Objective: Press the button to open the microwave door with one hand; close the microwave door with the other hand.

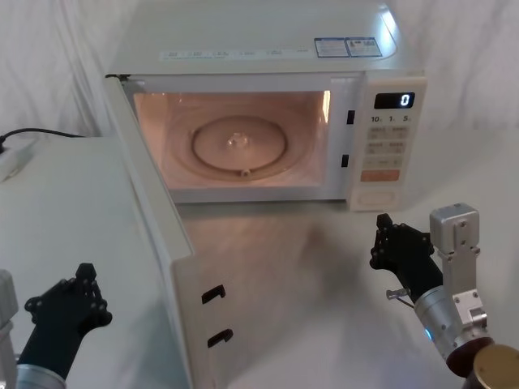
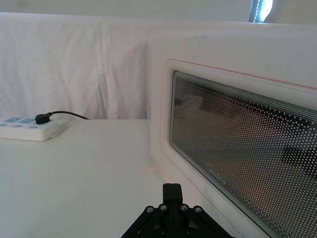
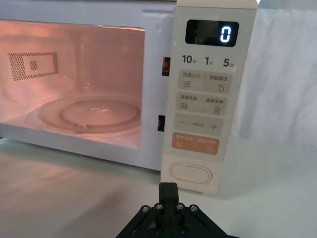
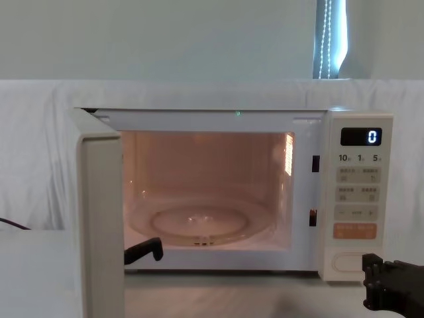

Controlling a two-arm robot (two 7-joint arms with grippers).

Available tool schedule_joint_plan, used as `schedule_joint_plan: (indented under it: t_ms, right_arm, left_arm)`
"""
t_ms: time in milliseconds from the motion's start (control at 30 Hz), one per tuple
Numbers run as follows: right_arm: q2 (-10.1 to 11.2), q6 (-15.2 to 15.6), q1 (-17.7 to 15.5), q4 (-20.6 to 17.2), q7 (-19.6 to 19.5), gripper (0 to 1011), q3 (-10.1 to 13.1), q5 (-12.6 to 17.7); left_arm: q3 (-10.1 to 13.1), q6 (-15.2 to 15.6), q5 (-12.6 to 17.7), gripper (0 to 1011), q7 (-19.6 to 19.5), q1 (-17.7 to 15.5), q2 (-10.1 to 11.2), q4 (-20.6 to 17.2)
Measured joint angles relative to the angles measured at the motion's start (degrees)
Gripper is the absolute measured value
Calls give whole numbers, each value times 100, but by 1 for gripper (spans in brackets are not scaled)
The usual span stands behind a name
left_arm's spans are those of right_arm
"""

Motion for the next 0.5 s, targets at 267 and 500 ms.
schedule_joint_plan:
  t_ms: [267, 500]
  right_arm:
    - [0, 0, 0, 0, 0, 0, 0, 0]
    - [0, 0, 0, 0, 0, 0, 0, 0]
  left_arm:
    - [-74, 146, 71, 0, 8, 20, -173, -216]
    - [-124, 423, 0, 0, -89, -163, -294, -275]
